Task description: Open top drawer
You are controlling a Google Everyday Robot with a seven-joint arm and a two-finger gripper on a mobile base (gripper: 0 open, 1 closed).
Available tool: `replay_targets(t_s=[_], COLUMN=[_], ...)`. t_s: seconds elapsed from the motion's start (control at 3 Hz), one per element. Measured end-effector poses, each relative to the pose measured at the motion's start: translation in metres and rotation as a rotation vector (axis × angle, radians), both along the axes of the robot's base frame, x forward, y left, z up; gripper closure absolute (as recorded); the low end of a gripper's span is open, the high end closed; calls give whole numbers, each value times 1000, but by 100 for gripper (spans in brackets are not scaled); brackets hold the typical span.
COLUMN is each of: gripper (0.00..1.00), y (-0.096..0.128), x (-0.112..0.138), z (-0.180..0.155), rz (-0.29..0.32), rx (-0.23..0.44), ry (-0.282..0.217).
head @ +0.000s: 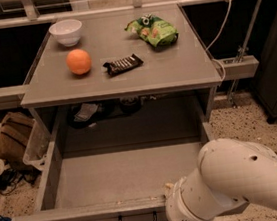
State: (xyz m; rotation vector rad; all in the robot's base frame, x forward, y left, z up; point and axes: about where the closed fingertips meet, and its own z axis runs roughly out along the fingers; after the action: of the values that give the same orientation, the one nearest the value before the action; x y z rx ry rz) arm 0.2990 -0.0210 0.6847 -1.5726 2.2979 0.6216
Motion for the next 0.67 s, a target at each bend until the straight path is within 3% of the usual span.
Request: replay_targets(t_s=[0.33,0.67], gripper=[0,0], y=[0,-29], x=[0,23], z=[0,27], rz=[0,-49], rx=[0,16], ry=[0,-33])
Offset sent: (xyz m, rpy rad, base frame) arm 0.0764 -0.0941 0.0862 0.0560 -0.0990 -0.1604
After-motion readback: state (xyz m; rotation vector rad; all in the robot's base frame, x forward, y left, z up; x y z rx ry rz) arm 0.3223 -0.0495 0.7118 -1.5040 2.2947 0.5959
